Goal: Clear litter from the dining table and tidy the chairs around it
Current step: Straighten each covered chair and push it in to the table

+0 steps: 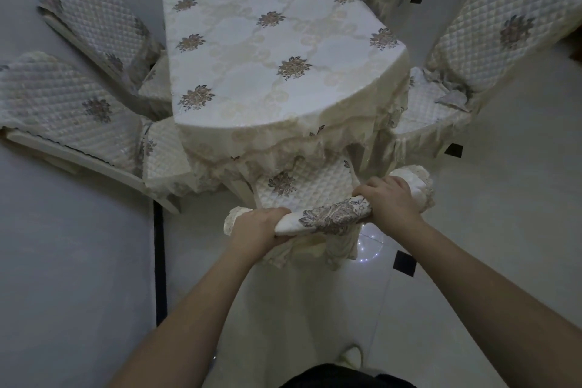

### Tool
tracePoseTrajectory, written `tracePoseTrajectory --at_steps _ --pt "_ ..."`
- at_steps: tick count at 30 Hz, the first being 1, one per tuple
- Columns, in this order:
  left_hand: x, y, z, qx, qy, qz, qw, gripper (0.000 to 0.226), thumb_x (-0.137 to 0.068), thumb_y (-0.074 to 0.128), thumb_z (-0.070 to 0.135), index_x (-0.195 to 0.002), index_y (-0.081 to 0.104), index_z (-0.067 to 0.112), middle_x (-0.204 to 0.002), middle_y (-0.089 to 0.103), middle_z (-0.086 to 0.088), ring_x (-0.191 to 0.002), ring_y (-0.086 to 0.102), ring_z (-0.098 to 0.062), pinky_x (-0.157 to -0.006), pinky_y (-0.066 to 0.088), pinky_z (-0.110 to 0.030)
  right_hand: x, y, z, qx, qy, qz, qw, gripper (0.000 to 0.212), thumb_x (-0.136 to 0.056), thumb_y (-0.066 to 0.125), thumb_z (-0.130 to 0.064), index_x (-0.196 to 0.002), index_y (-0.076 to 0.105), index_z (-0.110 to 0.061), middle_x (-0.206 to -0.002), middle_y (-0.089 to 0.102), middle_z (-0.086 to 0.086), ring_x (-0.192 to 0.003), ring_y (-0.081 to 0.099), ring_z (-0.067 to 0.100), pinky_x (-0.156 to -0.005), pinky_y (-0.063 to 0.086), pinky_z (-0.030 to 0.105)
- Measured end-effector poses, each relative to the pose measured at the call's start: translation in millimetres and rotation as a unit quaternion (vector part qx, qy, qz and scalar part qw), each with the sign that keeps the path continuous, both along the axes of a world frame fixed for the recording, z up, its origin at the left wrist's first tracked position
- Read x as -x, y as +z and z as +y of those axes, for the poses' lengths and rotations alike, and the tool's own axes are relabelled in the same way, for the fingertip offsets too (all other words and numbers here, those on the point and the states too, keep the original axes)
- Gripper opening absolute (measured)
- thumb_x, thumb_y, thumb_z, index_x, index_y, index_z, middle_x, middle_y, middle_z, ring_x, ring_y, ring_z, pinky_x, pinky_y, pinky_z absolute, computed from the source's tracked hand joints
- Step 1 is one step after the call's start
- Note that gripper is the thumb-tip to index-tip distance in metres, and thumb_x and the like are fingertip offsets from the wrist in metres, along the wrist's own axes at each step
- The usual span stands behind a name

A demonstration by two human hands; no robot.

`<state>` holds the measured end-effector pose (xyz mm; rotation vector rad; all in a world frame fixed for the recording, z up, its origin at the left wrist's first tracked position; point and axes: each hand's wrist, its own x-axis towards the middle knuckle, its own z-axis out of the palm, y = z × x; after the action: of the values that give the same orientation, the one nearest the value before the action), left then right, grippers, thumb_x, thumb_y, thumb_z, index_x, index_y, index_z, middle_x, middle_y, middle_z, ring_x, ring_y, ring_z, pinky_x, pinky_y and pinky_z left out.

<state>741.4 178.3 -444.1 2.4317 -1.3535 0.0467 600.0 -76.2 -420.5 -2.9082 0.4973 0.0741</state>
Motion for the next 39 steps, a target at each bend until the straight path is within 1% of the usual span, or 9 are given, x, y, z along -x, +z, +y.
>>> tracePoseTrajectory --at_steps 6,10,14,19,23,28,33,36,39 --pt "5 1 -18 0.011 -0.004 0.011 1.000 0.042 -0.071 0.053 0.065 -0.097 0.068 0.034 -0.080 0.070 0.011 -0.075 0.067 -0.014 -0.057 0.044 -0.027 -2 4 -26 -0.010 0.014 0.000 1.000 0.052 -0.067 0.079 -0.049 -0.114 0.063 -0.032 -0.116 0.061 -0.006 -0.111 0.052 0.019 -0.103 0.024 0.034" --pt "4 2 -21 0.012 -0.008 0.028 1.000 0.045 -0.073 0.054 0.065 -0.102 0.068 0.033 -0.084 0.071 0.010 -0.078 0.067 -0.017 -0.058 0.045 -0.028 -4 3 -30 -0.013 0.019 -0.003 1.000 0.052 -0.066 0.079 -0.052 -0.110 0.063 -0.031 -0.108 0.063 -0.005 -0.105 0.055 0.020 -0.099 0.027 0.035" --pt "4 5 -21 -0.011 -0.003 0.044 0.999 0.043 -0.072 0.066 0.053 -0.110 0.068 0.031 -0.092 0.073 0.006 -0.085 0.068 -0.021 -0.063 0.049 -0.033 1 -1 -29 -0.012 0.017 -0.031 0.999 0.050 -0.064 0.081 -0.051 -0.104 0.064 -0.025 -0.098 0.064 -0.001 -0.097 0.056 0.023 -0.094 0.031 0.036" --pt "4 3 -21 -0.026 -0.003 0.038 0.999 0.050 -0.072 0.061 0.057 -0.113 0.067 0.030 -0.096 0.073 0.004 -0.087 0.068 -0.023 -0.064 0.050 -0.034 4 -3 -27 -0.023 0.009 -0.051 0.998 0.050 -0.062 0.082 -0.049 -0.099 0.065 -0.021 -0.094 0.064 0.001 -0.095 0.056 0.025 -0.092 0.034 0.038" --pt "2 4 -21 -0.046 -0.003 0.042 0.998 0.043 -0.075 0.075 0.044 -0.115 0.067 0.029 -0.099 0.073 0.002 -0.091 0.068 -0.024 -0.066 0.047 -0.034 5 -4 -24 -0.028 -0.003 -0.053 0.998 0.050 -0.061 0.083 -0.050 -0.097 0.063 -0.021 -0.094 0.063 0.000 -0.095 0.056 0.024 -0.093 0.033 0.039" --pt "-3 9 -24 -0.082 0.011 0.033 0.996 0.041 -0.077 0.073 0.048 -0.114 0.066 0.032 -0.099 0.072 0.004 -0.091 0.067 -0.022 -0.064 0.041 -0.031 5 -8 -23 -0.021 -0.003 -0.061 0.998 0.048 -0.063 0.081 -0.051 -0.098 0.063 -0.023 -0.094 0.062 -0.001 -0.096 0.055 0.023 -0.093 0.032 0.037" --pt "-2 9 -30 -0.080 0.033 0.030 0.996 0.038 -0.076 0.072 0.049 -0.110 0.067 0.033 -0.095 0.072 0.006 -0.090 0.067 -0.020 -0.065 0.047 -0.032 0 -7 -31 -0.007 0.020 -0.051 0.998 0.052 -0.062 0.079 -0.056 -0.099 0.062 -0.024 -0.095 0.062 -0.002 -0.094 0.055 0.024 -0.090 0.032 0.040" --pt "1 8 -36 -0.057 0.040 0.054 0.996 0.042 -0.073 0.063 0.056 -0.108 0.068 0.033 -0.094 0.072 0.007 -0.088 0.067 -0.019 -0.065 0.049 -0.033 0 -6 -42 -0.004 0.027 -0.062 0.998 0.051 -0.060 0.082 -0.054 -0.097 0.064 -0.023 -0.093 0.063 -0.001 -0.092 0.057 0.025 -0.088 0.034 0.040" --pt "5 9 -46 -0.034 0.039 0.061 0.997 0.047 -0.070 0.056 0.059 -0.108 0.069 0.033 -0.093 0.072 0.007 -0.087 0.067 -0.019 -0.063 0.043 -0.029 -1 -3 -54 -0.008 0.024 -0.062 0.998 0.051 -0.059 0.084 -0.051 -0.097 0.065 -0.023 -0.092 0.063 -0.001 -0.092 0.057 0.026 -0.086 0.033 0.039"
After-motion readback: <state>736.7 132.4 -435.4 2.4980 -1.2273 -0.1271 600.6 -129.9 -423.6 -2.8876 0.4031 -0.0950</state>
